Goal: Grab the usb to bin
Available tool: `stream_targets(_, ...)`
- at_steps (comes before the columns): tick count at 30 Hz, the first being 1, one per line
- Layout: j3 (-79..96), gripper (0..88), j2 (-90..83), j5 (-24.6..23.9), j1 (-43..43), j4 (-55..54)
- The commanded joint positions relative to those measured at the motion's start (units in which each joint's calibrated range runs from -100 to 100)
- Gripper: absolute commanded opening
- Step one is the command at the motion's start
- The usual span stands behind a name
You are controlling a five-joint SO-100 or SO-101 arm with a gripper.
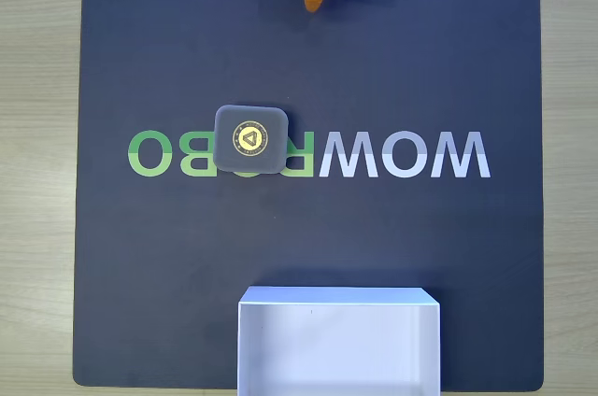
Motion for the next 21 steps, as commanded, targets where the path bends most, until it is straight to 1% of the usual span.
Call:
stream_targets(1, -0.7, 1.0, 0.4, 0.2, 0.3, -0.1)
stream_targets(17, -1.1, 1.4, 1.1, 0.1, 0.3, -0.5)
stream_targets(21, -4.4, 1.4, 5.1, 0.1, 0.4, -6.5)
